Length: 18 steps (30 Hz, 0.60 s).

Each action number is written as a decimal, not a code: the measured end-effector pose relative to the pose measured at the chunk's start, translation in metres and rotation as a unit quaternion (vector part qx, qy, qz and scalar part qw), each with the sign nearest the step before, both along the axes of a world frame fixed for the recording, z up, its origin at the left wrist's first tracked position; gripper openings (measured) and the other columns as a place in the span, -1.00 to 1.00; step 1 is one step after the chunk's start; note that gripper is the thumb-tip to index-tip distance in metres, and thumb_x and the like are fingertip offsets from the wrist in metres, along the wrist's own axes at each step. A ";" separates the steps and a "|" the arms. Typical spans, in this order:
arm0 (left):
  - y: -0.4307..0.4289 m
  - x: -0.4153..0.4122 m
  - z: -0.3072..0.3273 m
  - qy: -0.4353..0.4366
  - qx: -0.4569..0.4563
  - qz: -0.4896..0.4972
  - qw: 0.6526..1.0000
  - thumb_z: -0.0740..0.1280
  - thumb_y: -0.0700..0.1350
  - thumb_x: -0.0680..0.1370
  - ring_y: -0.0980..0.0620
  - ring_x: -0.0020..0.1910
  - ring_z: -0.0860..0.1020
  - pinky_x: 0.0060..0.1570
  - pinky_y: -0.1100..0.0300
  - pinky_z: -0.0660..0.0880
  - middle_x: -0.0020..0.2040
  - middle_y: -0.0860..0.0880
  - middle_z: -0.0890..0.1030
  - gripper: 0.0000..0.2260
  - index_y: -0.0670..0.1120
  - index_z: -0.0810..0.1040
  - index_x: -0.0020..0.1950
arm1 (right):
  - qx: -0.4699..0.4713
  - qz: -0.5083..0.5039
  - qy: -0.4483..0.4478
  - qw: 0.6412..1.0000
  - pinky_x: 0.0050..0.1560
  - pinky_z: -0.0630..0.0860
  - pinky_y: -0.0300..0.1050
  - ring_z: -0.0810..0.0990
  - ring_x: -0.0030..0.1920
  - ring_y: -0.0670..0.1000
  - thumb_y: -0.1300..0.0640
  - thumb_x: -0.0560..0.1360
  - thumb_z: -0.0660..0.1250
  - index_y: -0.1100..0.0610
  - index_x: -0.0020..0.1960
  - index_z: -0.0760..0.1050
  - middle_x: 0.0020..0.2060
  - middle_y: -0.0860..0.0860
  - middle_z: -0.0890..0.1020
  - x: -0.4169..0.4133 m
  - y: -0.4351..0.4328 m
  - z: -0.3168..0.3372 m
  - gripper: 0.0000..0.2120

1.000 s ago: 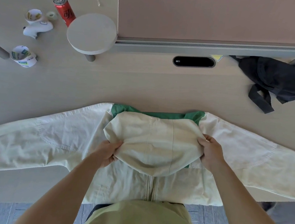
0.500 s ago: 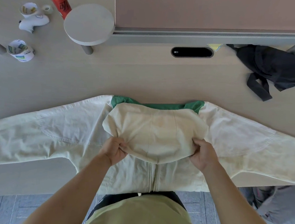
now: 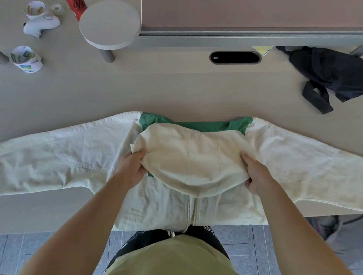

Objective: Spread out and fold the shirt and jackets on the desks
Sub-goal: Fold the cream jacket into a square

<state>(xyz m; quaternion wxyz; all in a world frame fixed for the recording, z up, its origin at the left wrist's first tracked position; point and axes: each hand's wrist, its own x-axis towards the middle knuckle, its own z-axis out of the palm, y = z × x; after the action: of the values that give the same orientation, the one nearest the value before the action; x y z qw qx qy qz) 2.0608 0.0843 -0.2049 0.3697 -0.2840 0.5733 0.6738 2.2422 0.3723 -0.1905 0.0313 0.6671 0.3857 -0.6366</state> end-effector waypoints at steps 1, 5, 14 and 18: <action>0.001 0.000 0.002 0.004 0.006 0.000 1.000 0.27 -0.32 0.62 -0.13 0.07 0.64 0.08 -0.07 0.60 0.13 -0.17 0.63 -0.75 -0.12 0.51 0.27 | 0.003 0.008 0.020 1.000 -0.09 0.58 0.01 0.59 0.08 0.08 -0.05 0.52 0.44 0.04 0.19 0.48 0.11 0.02 0.61 0.000 0.002 -0.001 -0.69; 0.000 -0.003 0.008 0.019 0.000 -0.043 0.999 0.21 -0.48 0.54 -0.12 -0.02 0.59 0.10 -0.07 0.51 0.07 -0.12 0.59 -0.60 -0.01 0.51 0.15 | 0.031 0.009 0.117 0.993 -0.02 0.61 0.08 0.59 0.15 0.13 0.40 0.54 0.25 -0.05 0.34 0.49 0.24 0.04 0.58 0.001 0.011 -0.005 -0.50; -0.002 -0.023 0.006 0.089 -0.208 -0.179 0.958 0.41 0.10 0.54 -0.08 -0.01 0.64 0.05 -0.06 0.62 0.02 -0.05 0.67 -0.84 0.03 0.61 -0.03 | 0.011 0.004 0.096 0.995 -0.08 0.53 0.02 0.56 0.00 0.16 0.36 0.41 0.15 0.01 0.16 0.57 0.12 0.13 0.58 0.004 0.008 0.002 -0.55; -0.005 -0.033 -0.002 0.098 -0.166 -0.165 0.967 0.38 0.04 0.57 -0.06 0.11 0.62 0.21 -0.10 0.56 0.13 -0.05 0.66 -0.88 0.04 0.65 0.02 | -0.005 0.018 0.090 0.996 0.06 0.60 0.11 0.64 0.07 0.15 0.00 0.54 0.40 0.07 0.24 0.54 0.08 0.06 0.67 0.008 0.014 -0.002 -0.69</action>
<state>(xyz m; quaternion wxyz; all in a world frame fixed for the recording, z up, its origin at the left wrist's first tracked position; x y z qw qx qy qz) 2.0277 0.0794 -0.2071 0.3656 -0.1757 0.7497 0.5229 2.2500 0.3862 -0.1930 0.0113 0.6002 0.3953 -0.6953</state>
